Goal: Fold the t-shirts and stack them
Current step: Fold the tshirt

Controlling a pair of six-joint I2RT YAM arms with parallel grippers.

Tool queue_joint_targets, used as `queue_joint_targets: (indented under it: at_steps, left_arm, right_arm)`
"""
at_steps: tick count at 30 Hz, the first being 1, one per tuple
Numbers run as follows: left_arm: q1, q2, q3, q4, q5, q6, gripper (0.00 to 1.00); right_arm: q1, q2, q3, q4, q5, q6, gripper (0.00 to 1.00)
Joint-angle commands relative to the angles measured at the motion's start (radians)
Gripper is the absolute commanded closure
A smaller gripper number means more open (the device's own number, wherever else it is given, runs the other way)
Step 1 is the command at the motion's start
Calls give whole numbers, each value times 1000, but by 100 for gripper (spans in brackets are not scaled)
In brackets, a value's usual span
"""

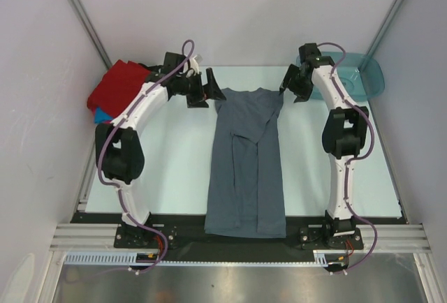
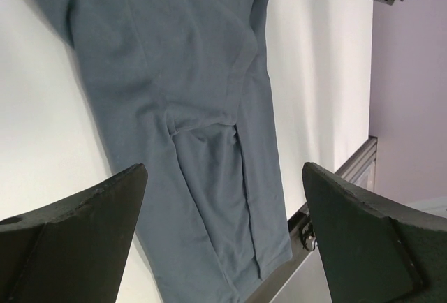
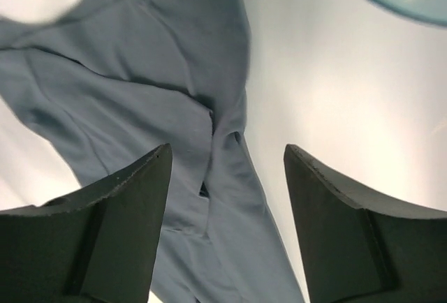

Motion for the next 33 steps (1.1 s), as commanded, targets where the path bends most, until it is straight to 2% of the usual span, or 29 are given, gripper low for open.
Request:
queue_joint_targets:
  at_steps: [1, 7, 10, 13, 14, 16, 18, 21, 25, 33]
  left_arm:
    - [-14, 8, -18, 56, 70, -17, 0]
    - [-21, 27, 12, 42, 63, -14, 0]
    - [-23, 35, 14, 33, 67, -14, 0]
    - [-26, 24, -5, 1, 51, -13, 0]
    - [-26, 24, -3, -30, 23, -5, 0]
    - [-30, 0, -18, -101, -9, 16, 0]
    - [-33, -34, -78, -144, -73, 24, 0]
    - [-40, -124, -161, -179, -84, 24, 0]
    - [-76, -259, -368, -202, -81, 23, 0]
    - [-161, -574, -656, -257, -32, -17, 0]
  right_arm:
    - [-7, 4, -7, -11, -41, -26, 30]
    - [-13, 56, 19, 28, -110, -40, 37]
    - [-13, 93, 65, -24, -117, -46, 40]
    - [-15, 63, 23, -52, -83, -55, 37]
    - [-16, 29, 9, -64, -72, -52, 33]
    - [-21, -19, -23, -107, -63, -52, 32]
    - [-18, -109, -117, -138, -73, -46, 31]
    - [-8, -256, -299, -173, -86, -43, 31]
    - [2, -449, -523, -218, -208, -9, 31]
    - [192, -763, -835, -320, -201, 72, 30]
